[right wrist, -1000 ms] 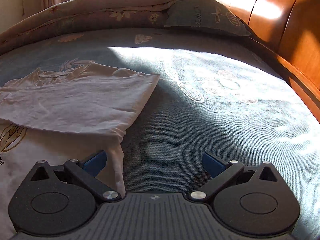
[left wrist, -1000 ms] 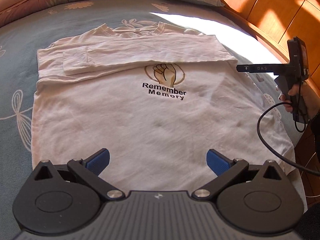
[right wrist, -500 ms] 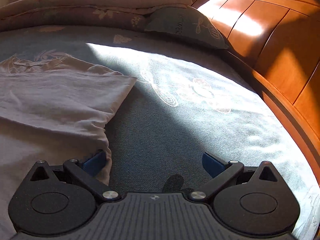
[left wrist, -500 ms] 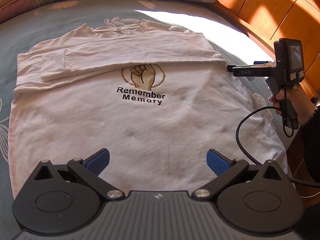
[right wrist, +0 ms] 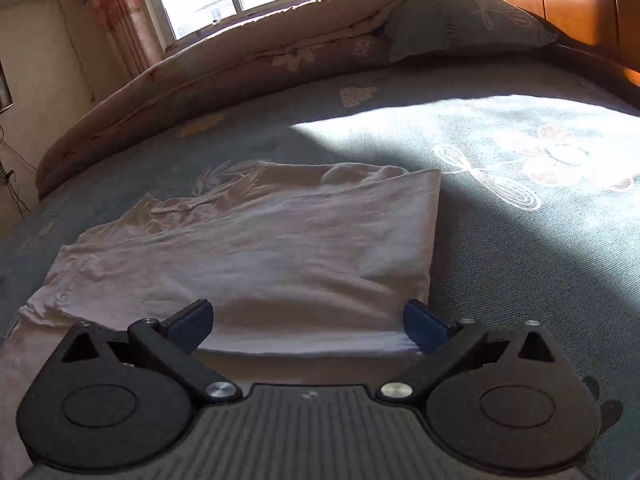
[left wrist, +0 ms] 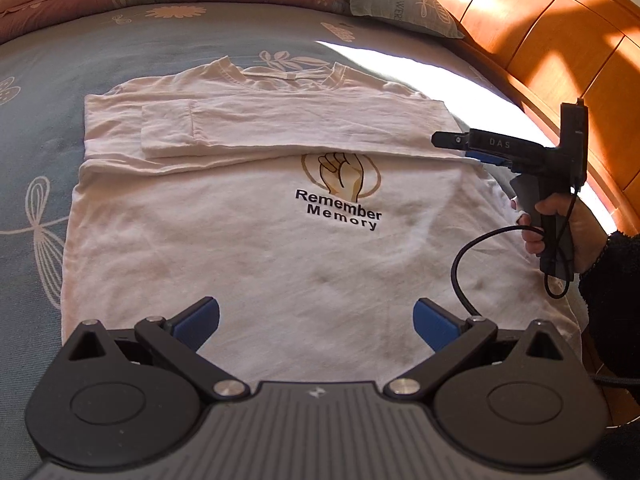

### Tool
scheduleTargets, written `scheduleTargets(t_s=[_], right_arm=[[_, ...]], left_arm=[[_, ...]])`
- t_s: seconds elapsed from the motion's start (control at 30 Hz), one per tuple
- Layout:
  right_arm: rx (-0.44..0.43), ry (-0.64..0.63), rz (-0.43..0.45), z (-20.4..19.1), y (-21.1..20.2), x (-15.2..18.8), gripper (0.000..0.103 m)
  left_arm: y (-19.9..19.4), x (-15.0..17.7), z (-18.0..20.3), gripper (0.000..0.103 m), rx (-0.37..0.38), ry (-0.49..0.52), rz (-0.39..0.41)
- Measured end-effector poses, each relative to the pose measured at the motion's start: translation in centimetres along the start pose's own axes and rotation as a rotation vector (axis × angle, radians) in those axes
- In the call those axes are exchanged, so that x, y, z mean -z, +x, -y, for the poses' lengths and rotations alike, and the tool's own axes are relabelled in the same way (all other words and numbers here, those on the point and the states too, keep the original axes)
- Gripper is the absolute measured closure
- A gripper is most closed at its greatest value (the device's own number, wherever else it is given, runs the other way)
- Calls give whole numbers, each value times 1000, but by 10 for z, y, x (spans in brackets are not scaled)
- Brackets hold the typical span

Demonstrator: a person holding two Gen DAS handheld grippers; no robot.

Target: Fold clothes

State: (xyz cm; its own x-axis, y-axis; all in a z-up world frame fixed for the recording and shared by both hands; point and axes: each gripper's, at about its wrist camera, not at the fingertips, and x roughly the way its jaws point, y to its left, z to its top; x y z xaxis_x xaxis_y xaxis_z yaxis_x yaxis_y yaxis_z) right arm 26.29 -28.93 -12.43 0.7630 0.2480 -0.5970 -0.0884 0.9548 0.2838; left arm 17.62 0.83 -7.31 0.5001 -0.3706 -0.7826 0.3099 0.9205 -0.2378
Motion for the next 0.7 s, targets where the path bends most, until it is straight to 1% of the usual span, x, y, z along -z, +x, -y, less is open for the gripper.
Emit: scheduleTargets(t_s=[0.1, 0.2, 0.23, 0.3, 0.4, 0.43, 0.57, 0.7], right_arm=[[53, 30, -26, 4, -13, -7, 0], [-14, 67, 40, 11, -14, -27, 0], [-29, 61, 42, 11, -9, -35, 0], [-31, 48, 19, 11, 11, -45, 0], [9, 51, -50, 22, 46, -48, 0], [9, 28, -33, 25, 54, -50, 0], [34, 12, -41, 32, 70, -70, 0], [51, -12, -69, 34, 84, -85, 0]], left_arm=[[0, -6, -10, 1, -15, -14, 20], [-1, -12, -17, 1, -26, -43, 51], [-2, -12, -19, 1, -27, -55, 57], [-2, -12, -23, 1, -24, -69, 62], [-1, -10, -25, 1, -23, -72, 55], [0, -10, -26, 1, -26, -73, 51], [4, -10, -31, 1, -27, -84, 48], [6, -10, -32, 1, -20, -89, 52]])
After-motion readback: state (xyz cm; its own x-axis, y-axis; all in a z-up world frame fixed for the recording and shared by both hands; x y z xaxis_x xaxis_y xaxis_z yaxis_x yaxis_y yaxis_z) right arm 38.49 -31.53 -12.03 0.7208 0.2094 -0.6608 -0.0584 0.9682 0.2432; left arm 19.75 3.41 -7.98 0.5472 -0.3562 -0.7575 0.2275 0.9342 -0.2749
